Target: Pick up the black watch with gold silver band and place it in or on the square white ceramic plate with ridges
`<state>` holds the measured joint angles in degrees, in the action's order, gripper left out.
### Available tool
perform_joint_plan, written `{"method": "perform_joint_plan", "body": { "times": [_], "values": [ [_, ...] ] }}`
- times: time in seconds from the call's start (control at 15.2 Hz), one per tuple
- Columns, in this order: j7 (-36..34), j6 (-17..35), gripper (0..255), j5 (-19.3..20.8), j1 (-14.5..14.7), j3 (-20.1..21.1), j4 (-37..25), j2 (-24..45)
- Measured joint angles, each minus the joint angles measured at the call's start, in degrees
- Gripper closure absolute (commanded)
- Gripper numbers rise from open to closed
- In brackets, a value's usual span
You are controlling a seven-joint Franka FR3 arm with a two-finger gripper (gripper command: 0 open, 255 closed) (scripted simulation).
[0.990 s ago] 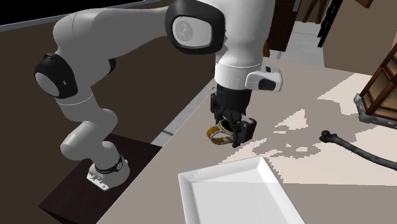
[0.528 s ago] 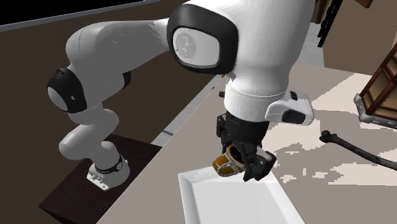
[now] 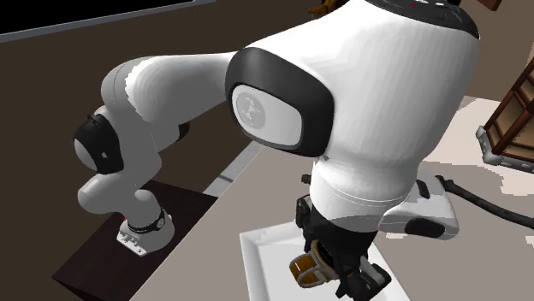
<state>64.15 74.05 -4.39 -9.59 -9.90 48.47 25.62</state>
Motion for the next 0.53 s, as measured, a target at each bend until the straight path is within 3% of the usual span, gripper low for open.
{"method": "perform_joint_plan", "body": {
  "times": [0.53],
  "values": [
    [-0.1,9.7,255,1.0,1.3,-0.1,15.1,-5.5]
  ]
}}
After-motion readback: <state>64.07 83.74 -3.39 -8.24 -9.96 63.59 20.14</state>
